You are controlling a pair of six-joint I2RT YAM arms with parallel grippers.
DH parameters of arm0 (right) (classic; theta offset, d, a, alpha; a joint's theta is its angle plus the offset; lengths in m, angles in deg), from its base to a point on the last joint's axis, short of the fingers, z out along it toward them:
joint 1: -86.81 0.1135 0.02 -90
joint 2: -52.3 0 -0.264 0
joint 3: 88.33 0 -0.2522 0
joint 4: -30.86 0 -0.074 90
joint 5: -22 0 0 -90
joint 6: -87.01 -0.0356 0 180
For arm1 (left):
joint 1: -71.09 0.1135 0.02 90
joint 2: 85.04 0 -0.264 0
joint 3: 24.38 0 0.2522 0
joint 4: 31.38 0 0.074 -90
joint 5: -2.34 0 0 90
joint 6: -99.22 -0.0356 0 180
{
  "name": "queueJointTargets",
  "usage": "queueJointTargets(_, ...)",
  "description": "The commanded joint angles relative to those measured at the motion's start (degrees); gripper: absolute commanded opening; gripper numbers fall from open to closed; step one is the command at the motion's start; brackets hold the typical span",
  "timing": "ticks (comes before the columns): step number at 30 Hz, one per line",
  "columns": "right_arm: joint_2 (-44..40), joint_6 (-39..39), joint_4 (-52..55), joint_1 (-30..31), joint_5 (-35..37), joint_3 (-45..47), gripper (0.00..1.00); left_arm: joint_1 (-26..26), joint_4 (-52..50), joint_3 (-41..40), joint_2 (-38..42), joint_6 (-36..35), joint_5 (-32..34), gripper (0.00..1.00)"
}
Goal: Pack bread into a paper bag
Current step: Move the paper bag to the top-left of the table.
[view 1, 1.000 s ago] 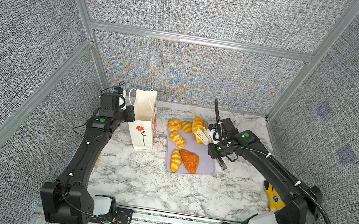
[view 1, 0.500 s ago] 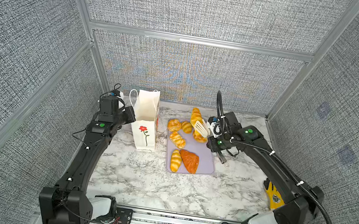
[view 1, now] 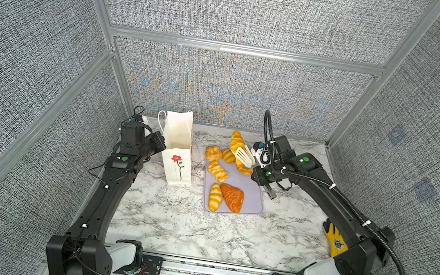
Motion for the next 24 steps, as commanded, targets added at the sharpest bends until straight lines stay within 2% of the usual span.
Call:
queueJointTargets(1,-0.2,1.0,-2.3,-0.1,-0.7,0.0,0.22,0.0,1.7,-0.2,0.5,2.3,-1.0,0.00)
queueJointTargets(19,-1.3,1.1,-3.3,-1.2,-2.0,1.5,0.22,-3.5,5.8,-1.4,-0.1,7.5,-1.8,0.00)
queueJointTargets(24,-1.4,0.7,-3.1,-1.2,-2.2,1.3,0.22,-3.7,5.5,-1.6,0.1,7.0,-1.6,0.03)
